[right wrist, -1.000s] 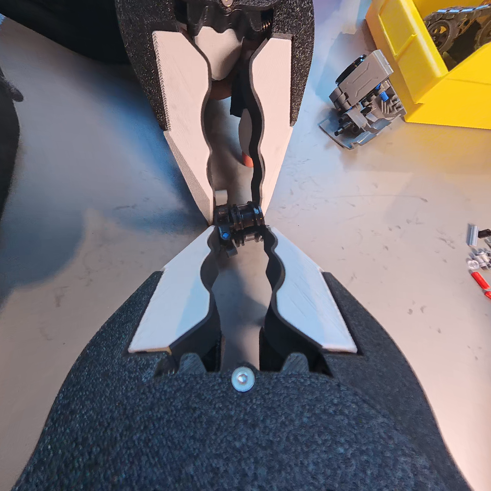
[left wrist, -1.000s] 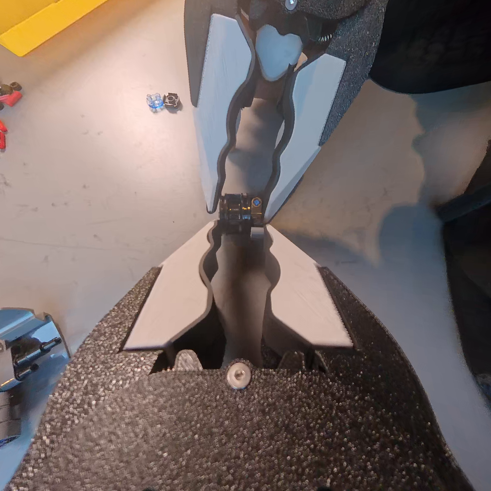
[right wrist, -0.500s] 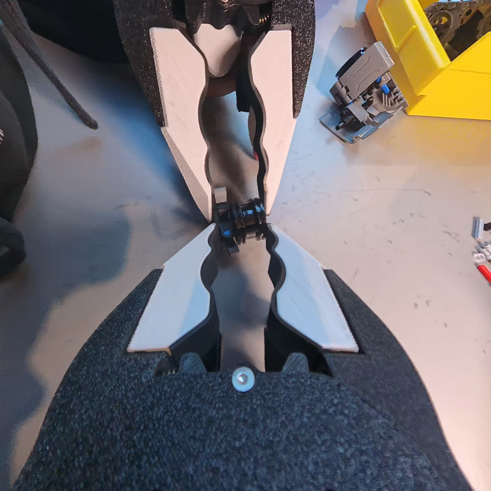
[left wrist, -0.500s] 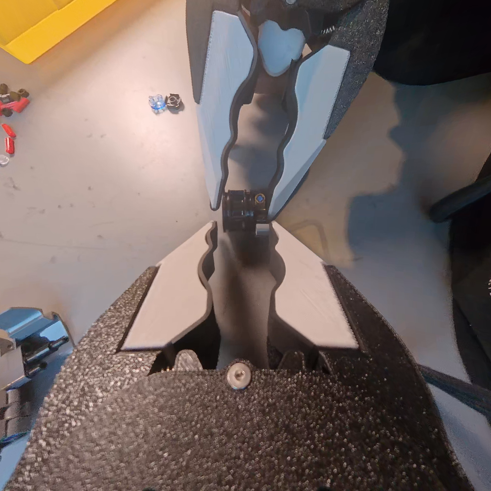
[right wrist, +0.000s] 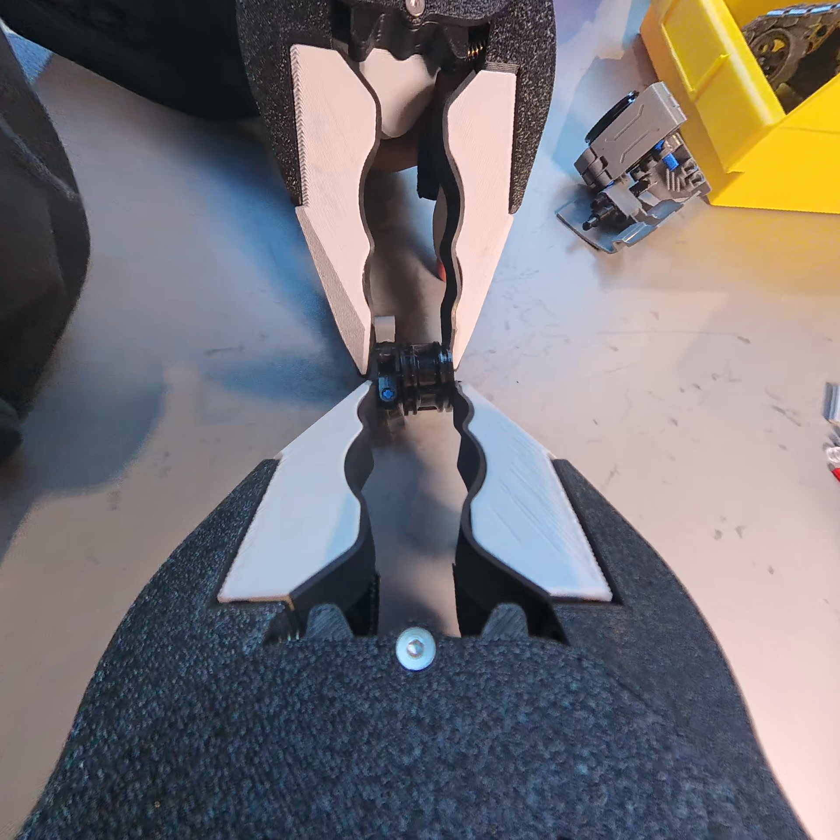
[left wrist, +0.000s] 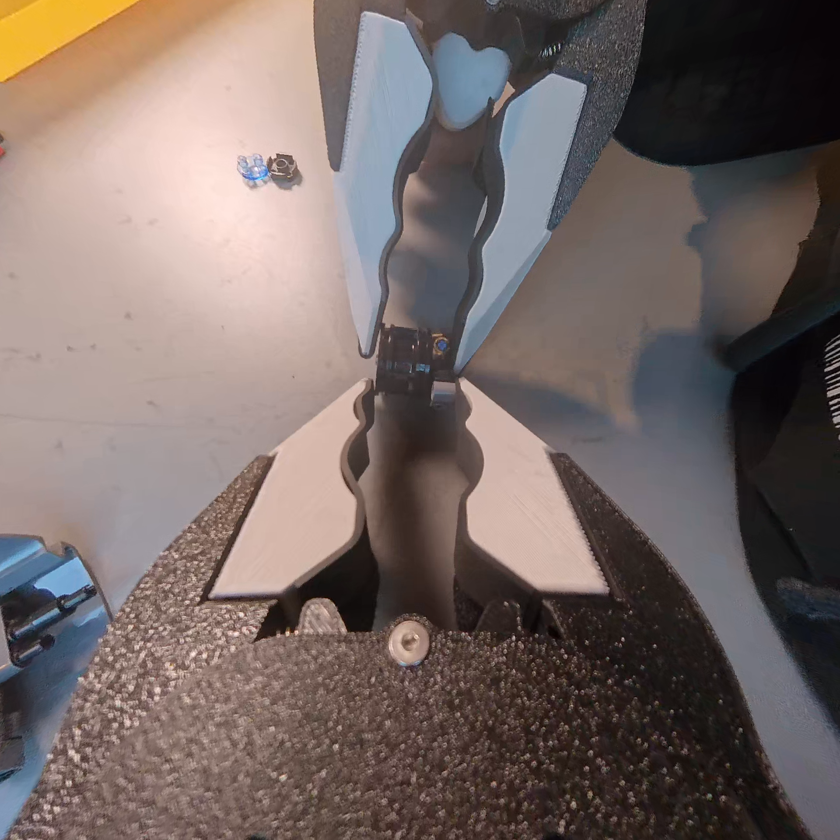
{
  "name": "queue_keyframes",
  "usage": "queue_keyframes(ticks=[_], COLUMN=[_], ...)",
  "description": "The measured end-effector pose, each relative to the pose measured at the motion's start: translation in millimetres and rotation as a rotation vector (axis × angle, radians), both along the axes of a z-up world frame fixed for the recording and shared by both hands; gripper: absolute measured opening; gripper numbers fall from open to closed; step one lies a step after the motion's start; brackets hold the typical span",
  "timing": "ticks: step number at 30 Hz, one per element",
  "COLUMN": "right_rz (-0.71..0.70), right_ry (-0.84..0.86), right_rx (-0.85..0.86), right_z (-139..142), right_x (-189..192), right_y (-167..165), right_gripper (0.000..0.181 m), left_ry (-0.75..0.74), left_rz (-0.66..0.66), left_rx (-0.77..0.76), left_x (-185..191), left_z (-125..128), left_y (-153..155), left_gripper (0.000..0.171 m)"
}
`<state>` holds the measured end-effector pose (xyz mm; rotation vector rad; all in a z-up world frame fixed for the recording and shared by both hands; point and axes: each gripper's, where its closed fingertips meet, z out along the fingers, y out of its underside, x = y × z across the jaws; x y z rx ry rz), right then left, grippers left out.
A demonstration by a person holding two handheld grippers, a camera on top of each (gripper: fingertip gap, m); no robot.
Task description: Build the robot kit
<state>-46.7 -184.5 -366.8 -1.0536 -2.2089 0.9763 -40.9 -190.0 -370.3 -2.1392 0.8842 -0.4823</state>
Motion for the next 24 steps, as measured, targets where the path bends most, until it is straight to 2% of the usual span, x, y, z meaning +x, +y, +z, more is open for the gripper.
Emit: queue_keyframes(ticks=[5, 10, 12, 16, 20, 24], right_rz=[-0.018, -0.026, -0.029, -0.041, -0.045, -0.072], right_ry=[-0.017, -0.015, -0.012, -0.006, -0.016, -0.026], right_rx=[-0.019, 0.005, 0.02, 0.035, 0.075, 0.116], right_z=[-0.3, -1.9, -2.7, -2.4, -3.6, -3.1], right_x=[-0.9, -0.7, -0.8, -1.0, 0.3, 1.4], right_y=[2.4, 2.7, 2.5, 2.5, 3.6, 8.0], right_gripper=[0.032, 0.033, 0.033, 0.033, 0.035, 0.036], left_ry=[0.004, -0.067, -0.077, -0.026, 0.032, 0.052], left_rz=[0.035, 0.094, 0.092, 0.067, 0.05, 0.058], left_rx=[0.005, 0.025, 0.018, 0.047, 0.081, 0.075], left_x=[-6.8, -13.1, -11.8, -7.9, -9.7, -12.7], left_z=[0.1, 11.4, 11.8, 11.1, 8.7, 3.8], left_y=[2.7, 6.5, 5.0, 2.8, 2.2, 3.3], left_gripper=[0.041, 0.061, 0.06, 0.053, 0.033, 0.026])
